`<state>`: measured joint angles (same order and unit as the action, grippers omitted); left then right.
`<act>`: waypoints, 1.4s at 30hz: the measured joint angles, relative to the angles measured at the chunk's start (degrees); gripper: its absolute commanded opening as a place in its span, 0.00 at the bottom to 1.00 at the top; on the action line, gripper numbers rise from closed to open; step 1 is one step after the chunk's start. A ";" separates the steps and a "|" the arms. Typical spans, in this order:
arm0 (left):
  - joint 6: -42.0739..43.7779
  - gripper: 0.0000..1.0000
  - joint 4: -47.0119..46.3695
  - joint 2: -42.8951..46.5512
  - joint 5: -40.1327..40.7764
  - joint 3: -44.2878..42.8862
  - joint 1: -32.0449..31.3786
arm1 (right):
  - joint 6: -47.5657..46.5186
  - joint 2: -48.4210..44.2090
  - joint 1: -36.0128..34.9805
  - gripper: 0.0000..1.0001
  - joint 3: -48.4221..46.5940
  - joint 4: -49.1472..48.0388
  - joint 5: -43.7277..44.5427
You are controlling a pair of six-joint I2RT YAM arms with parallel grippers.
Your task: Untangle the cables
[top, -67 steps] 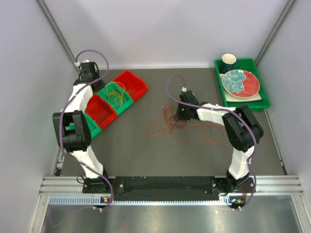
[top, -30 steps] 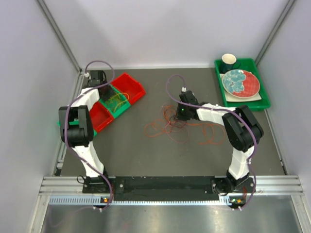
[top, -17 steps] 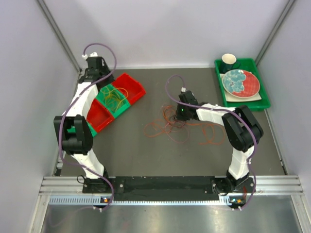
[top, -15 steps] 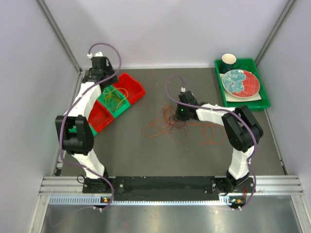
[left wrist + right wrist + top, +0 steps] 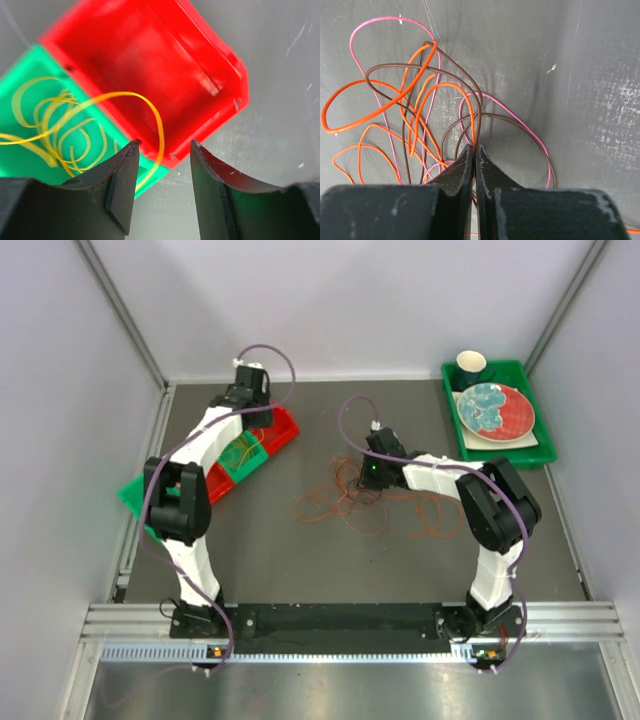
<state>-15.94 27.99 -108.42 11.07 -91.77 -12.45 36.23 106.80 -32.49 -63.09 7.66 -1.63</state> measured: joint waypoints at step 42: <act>3.39 0.42 5.51 -18.51 32.09 -14.51 -10.14 | -0.04 0.00 -0.02 0.00 0.00 0.02 -0.02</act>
<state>-12.56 33.50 -126.93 43.16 -106.28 -22.59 36.18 106.80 -32.51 -63.09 7.68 -1.65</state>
